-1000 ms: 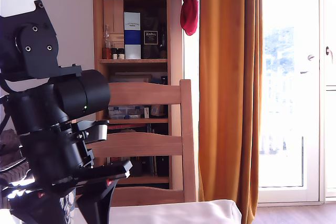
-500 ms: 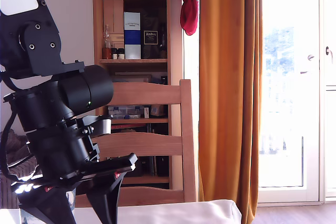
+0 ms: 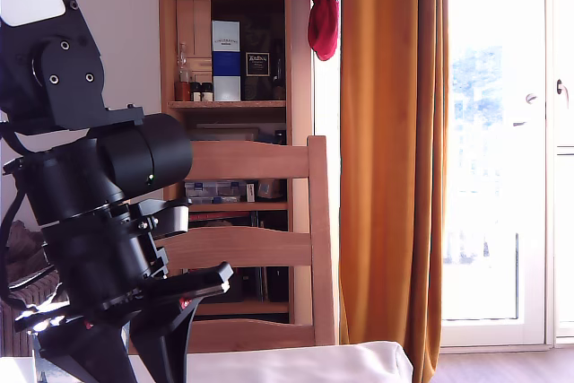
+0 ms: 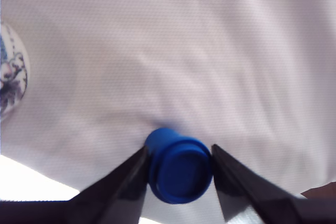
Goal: Pick the blue coffee capsule and place it inside the blue coffee cup
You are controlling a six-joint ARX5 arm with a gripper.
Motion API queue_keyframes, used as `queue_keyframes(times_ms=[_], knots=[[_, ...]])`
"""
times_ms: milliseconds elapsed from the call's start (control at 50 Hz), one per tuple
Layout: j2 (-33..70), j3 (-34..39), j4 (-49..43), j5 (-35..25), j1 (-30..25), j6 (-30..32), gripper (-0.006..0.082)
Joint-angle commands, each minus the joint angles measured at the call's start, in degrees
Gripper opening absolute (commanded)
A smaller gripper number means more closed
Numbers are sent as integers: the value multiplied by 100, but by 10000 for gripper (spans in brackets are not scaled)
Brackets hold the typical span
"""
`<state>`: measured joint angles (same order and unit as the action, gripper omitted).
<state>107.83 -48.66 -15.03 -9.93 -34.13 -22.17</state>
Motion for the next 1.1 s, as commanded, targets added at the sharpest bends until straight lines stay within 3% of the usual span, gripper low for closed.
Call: queue_keyframes(times_ms=[0,700,1080], knots=[[61,-15,2,-17,-39,7,317],[-199,-1137,-1250,-107,20,426,304],[-1019,-1178,-1386,208,643,651,304]])
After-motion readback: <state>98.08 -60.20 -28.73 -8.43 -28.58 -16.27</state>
